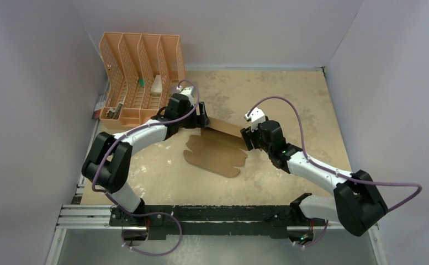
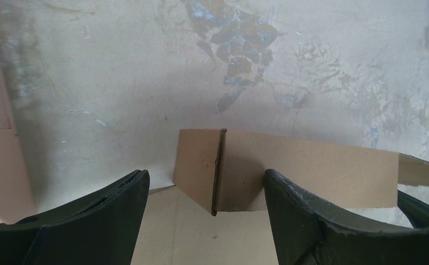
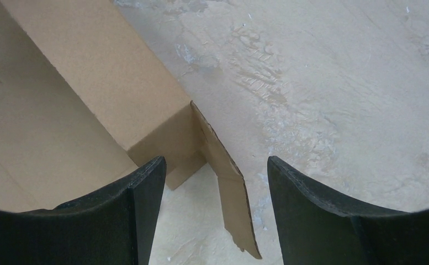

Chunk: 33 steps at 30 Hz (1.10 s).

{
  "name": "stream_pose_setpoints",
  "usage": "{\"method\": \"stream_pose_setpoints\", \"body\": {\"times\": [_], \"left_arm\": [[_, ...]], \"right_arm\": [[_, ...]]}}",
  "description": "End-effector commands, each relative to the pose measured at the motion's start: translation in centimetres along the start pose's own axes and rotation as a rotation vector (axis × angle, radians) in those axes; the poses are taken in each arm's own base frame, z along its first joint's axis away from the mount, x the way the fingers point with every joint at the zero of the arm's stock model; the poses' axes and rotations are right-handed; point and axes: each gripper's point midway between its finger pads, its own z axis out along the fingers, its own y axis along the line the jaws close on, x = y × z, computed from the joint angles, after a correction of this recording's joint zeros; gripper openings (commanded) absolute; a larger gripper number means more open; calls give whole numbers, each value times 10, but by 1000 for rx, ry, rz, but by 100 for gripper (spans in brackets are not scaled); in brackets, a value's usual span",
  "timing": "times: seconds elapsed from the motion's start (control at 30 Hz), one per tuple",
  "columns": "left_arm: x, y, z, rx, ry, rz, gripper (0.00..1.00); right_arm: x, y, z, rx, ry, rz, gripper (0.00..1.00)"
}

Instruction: Fold the paper box

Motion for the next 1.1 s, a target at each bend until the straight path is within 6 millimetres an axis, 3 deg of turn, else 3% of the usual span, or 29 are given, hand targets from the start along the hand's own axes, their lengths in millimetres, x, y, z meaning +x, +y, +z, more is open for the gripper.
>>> {"method": "stream_pose_setpoints", "body": {"times": [0.0, 0.23, 0.5, 0.63, 0.83, 1.07], "left_arm": [[-13, -23, 3, 111, 1, 2, 74], [-2, -34, 3, 177, 60, -22, 70], [5, -34, -13, 180, 68, -55, 70], [9, -18, -21, 86, 73, -66, 70], [-4, 10, -33, -69, 20, -87, 71], [-27, 28, -51, -194, -28, -11, 72]], "right_arm": [[-21, 1, 10, -9, -74, 12, 71], [-31, 5, 25, -20, -86, 32, 72], [-43, 3, 45, 8, -91, 66, 72], [-48, 1, 48, 11, -93, 39, 74], [-52, -13, 33, 70, -81, 25, 78], [-31, -22, 20, 85, -19, 31, 86]]}}
